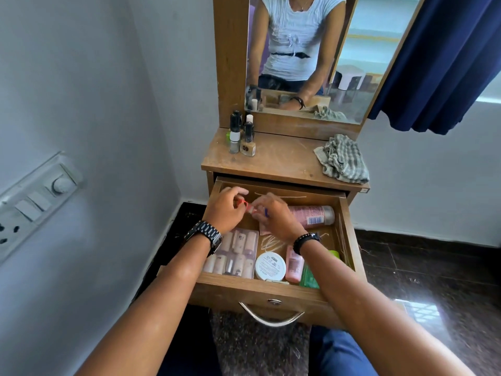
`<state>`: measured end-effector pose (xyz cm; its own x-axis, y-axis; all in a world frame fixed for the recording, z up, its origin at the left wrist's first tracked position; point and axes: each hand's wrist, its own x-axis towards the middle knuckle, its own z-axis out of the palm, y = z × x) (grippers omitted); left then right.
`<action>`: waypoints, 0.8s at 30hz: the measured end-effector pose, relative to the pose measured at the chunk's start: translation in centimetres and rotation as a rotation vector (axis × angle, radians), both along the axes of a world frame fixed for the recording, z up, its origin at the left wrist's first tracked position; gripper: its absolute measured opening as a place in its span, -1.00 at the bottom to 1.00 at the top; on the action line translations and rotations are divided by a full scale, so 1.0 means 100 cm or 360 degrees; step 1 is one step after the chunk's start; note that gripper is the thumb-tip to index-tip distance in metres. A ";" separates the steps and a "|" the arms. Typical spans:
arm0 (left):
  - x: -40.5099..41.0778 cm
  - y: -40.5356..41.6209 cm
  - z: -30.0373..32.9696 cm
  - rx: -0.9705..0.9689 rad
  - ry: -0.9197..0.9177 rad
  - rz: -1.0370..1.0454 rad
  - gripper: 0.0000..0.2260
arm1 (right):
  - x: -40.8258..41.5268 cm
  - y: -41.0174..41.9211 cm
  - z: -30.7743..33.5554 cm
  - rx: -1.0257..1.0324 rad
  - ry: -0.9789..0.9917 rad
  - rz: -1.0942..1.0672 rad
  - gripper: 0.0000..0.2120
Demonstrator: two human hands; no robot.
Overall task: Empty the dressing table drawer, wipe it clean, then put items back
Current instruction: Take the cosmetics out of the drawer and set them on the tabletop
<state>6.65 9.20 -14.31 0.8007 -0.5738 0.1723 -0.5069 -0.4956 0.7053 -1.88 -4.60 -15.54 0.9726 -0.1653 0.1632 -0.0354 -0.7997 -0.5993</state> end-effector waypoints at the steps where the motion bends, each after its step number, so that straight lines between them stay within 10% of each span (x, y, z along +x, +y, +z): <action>1: -0.001 0.001 0.002 -0.0053 0.0058 0.0001 -0.80 | 0.000 -0.003 0.004 -0.0001 -0.0060 -0.0007 -0.87; 16: -0.033 -0.016 0.002 0.0517 0.0095 -0.0617 -0.73 | -0.080 -0.062 0.037 0.0323 0.0142 -0.0489 -0.88; 24: -0.027 -0.020 -0.001 0.0490 -0.0110 -0.0553 -0.76 | -0.085 -0.056 0.019 -0.0323 0.0727 -0.0473 -0.84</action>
